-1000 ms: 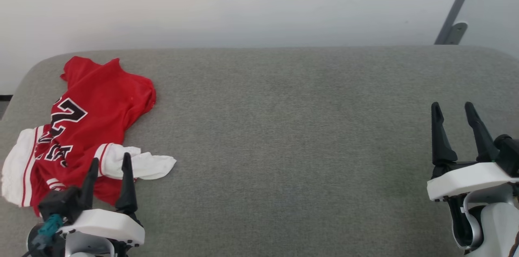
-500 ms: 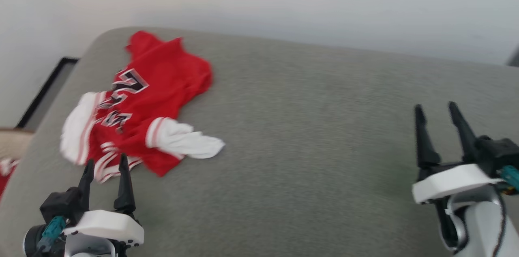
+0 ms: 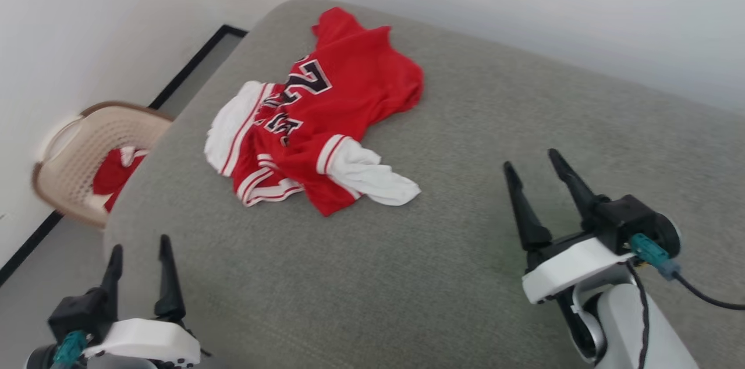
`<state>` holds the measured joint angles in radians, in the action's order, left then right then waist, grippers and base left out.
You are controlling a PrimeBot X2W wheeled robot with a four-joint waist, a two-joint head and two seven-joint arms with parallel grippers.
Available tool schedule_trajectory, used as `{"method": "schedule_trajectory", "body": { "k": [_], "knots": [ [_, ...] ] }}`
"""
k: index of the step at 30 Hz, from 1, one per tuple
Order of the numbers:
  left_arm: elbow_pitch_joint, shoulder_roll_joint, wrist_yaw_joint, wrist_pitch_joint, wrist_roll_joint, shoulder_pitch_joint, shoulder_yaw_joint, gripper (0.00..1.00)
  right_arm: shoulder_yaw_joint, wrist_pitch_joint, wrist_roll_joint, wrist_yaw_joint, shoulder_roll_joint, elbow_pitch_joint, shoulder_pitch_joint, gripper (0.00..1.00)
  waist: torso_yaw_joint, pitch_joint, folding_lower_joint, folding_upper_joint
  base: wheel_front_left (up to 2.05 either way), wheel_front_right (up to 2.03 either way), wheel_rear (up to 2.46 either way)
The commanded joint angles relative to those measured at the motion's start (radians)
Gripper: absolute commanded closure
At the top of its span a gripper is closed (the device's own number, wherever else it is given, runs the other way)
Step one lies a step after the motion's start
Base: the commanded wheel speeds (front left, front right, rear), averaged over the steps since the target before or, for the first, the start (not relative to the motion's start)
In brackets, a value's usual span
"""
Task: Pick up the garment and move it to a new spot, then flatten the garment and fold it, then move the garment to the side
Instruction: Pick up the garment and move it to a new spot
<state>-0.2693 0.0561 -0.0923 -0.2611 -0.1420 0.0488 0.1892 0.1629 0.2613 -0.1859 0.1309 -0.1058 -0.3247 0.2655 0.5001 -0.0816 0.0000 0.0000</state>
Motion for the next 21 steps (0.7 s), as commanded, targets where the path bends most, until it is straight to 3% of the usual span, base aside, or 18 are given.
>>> {"method": "schedule_trajectory", "body": {
  "k": [1,8,13,18,19,21],
  "knots": [
    [0.007,-0.003,-0.004,-0.006,-0.012,-0.010,0.003,0.00,0.006,0.005,-0.005,0.000,0.000,-0.001,0.012,0.00,0.015,-0.014,0.0000,0.0000,0.00,0.00,0.00],
    [0.012,0.002,-0.024,-0.006,-0.015,0.050,-0.002,0.00,0.045,0.005,-0.029,0.000,0.012,-0.010,0.050,0.00,-0.067,-0.053,0.0000,0.0000,0.00,0.00,0.00],
    [-0.030,0.076,-0.038,-0.006,-0.027,0.167,-0.036,0.00,0.054,0.005,-0.036,0.000,0.015,-0.010,0.065,0.00,-0.184,-0.084,0.0000,0.0000,0.00,0.00,0.00],
    [-0.183,0.230,-0.038,0.022,-0.170,0.321,-0.158,0.00,0.043,0.005,-0.043,0.000,0.026,0.002,0.074,0.00,-0.302,-0.118,0.0000,0.0000,0.00,0.00,0.00],
    [-0.245,0.310,-0.037,0.083,-0.266,0.376,-0.193,0.00,0.045,0.005,-0.046,0.000,0.033,0.009,0.080,0.00,-0.354,-0.139,0.0000,0.0000,0.00,0.00,0.00],
    [-0.309,0.388,-0.037,0.172,-0.345,0.408,-0.241,0.00,0.047,0.005,-0.050,0.000,0.040,0.016,0.087,0.00,-0.404,-0.161,0.0000,0.0000,0.00,0.00,0.00]
  ]
}}
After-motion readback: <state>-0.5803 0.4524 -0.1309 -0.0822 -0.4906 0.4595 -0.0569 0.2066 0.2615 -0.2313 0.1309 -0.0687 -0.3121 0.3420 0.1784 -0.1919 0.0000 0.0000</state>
